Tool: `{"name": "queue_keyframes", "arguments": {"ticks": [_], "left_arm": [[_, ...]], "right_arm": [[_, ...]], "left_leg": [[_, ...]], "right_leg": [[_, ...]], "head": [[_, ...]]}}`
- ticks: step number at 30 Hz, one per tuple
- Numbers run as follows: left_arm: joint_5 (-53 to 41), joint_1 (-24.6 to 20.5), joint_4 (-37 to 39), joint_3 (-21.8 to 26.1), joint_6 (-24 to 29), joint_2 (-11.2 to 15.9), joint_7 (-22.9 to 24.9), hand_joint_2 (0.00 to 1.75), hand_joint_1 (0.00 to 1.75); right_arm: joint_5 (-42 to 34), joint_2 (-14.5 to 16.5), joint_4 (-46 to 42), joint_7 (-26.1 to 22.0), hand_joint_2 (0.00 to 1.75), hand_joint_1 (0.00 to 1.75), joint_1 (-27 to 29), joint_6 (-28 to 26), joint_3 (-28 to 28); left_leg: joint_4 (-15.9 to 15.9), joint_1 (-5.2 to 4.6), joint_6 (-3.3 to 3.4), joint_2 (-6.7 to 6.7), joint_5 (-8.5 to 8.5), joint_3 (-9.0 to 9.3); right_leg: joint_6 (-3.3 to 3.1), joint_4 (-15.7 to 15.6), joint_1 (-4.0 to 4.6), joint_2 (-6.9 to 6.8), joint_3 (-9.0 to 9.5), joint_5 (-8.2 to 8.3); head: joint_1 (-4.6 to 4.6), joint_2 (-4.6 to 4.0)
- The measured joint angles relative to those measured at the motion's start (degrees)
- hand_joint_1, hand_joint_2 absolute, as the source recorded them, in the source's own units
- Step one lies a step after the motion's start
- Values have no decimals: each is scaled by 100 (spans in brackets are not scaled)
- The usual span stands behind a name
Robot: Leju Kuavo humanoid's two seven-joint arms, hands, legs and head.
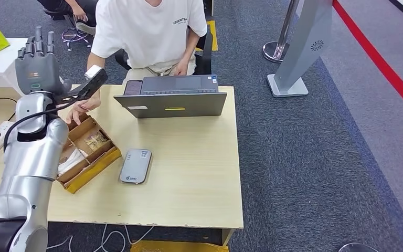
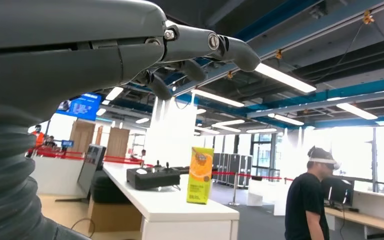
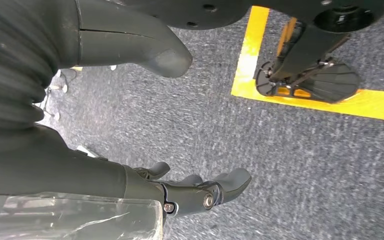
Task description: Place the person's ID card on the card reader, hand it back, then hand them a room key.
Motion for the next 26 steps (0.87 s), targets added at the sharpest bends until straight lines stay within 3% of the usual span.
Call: {"name": "queue_keyframes", "arguments": {"ticks": [4, 6, 8, 11, 13, 14, 17, 20, 23, 25, 26], "left_arm": [[783, 273, -492, 541, -353, 431, -529, 175, 0], [2061, 558, -670, 998, -854, 937, -954, 175, 0], [3871, 1074, -670, 1874, -1675, 1854, -1540, 175, 0], [5921, 2120, -44, 3877, -2854, 3434, -2263, 175, 0], [6601, 2749, 562, 5280, -3230, 4105, -2298, 175, 0], [6887, 3024, 816, 5897, -3277, 4314, -2207, 131, 0], [7922, 3701, 1354, 7201, -2939, 4473, -1794, 0, 0], [8869, 4168, 1804, 7947, -2235, 4218, -1558, 0, 0], [9405, 4424, 2281, 8377, -1566, 3706, -1499, 0, 0], [9592, 4498, 2590, 8544, -1287, 3293, -1560, 87, 0], [9628, 4513, 2670, 8584, -1229, 3188, -1589, 116, 0]], "right_arm": [[-28, 0, 0, -16, 175, 0, 68, 0, -47], [-50, 0, 0, -44, 175, 0, 67, -2, -79], [-56, 0, 0, -87, 175, 0, 95, -16, -98], [-56, -3, 1, -155, 175, 0, 229, -54, -127], [-51, -19, 1, -187, 175, 0, 310, -74, -142], [-48, -29, 0, -197, 175, 0, 326, -78, -146], [-48, -46, 0, -219, 175, 0, 288, -73, -168], [-53, -54, 0, -232, 175, 0, 234, -70, -211], [-53, -63, 0, -216, 175, 0, 225, -68, -236], [-53, -75, -1, -198, 175, 0, 223, -62, -239], [-53, -79, -1, -195, 175, 0, 222, -61, -239]], "left_leg": [[-12, 2, -3, 6, -2, -10], [-31, -1, -25, 47, -20, -11], [-53, -6, -57, 148, -65, 29], [-64, -5, -72, 273, -120, 121], [-62, 1, -69, 248, -129, 141], [-61, 5, -67, 207, -130, 143], [-60, 8, -58, 77, -136, 143], [-61, 1, -52, 12, -139, 149], [-60, -7, -44, -15, -134, 151], [-59, -13, -36, -22, -129, 152], [-58, -15, -35, -23, -128, 153]], "right_leg": [[-3, 8, 3, 6, 0, -4], [-11, 17, 3, 53, 11, -9], [-33, 27, 0, 159, 22, -23], [-66, 31, -2, 278, 21, -60], [-64, 23, 0, 248, 18, -84], [-60, 15, 2, 206, 24, -101], [-50, -9, 4, 75, 66, -147], [-49, -19, 0, 9, 102, -164], [-43, -24, -5, -21, 123, -163], [-35, -28, -11, -32, 130, -157], [-32, -28, -13, -33, 131, -155]], "head": [[9, 0], [35, -1], [46, -1], [-18, -1], [-63, 0], [-71, 0], [-64, 0], [-55, 0], [-50, 0], [-47, 0], [-48, 0]]}}
